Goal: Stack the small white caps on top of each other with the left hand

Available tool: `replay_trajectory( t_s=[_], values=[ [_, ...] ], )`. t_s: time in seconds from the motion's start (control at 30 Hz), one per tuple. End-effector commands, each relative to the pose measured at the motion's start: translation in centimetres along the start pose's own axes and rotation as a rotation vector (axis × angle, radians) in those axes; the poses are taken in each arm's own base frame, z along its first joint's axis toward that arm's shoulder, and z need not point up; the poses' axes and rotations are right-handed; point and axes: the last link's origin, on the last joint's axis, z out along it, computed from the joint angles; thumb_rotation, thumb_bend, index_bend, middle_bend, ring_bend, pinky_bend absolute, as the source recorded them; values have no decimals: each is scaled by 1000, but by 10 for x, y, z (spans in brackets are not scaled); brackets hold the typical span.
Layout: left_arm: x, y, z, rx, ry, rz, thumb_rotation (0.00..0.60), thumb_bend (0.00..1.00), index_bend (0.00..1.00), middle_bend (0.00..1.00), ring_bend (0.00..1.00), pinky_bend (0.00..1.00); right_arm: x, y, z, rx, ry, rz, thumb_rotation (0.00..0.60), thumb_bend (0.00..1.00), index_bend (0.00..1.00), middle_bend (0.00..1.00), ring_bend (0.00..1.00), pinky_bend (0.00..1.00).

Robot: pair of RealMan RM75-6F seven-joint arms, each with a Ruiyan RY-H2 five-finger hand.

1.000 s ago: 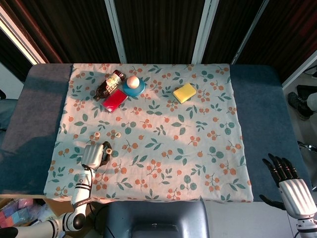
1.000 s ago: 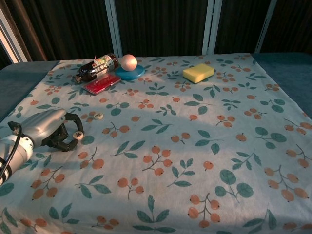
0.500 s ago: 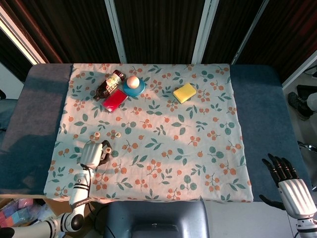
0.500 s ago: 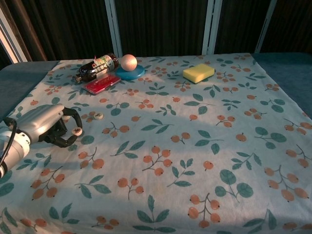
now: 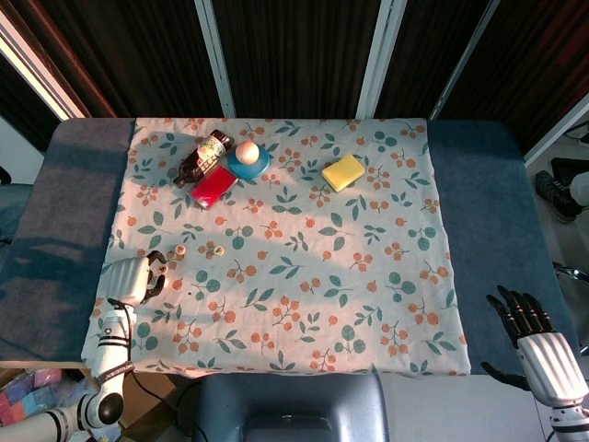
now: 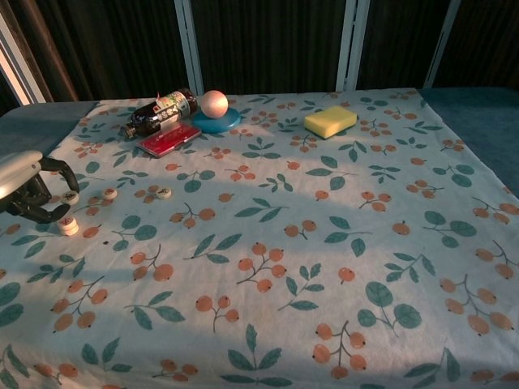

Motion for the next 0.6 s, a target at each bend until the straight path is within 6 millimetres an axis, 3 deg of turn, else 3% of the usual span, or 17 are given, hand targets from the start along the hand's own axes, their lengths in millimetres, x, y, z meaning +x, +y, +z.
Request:
replay_trajectory(
  t_s=[0.03,0.6],
  values=[
    [-3,-7,-2,10,-14,4,600,430,502,1000,1000,1000,-1,-1,0,2,-4,-1,600,176,0,0,0,0],
    [-14,-5,-10,-14,-31,22,600,430,499,1000,1000,1000,-1,-1,0,0,-6,-1,600,176,0,0,0,0]
  ],
)
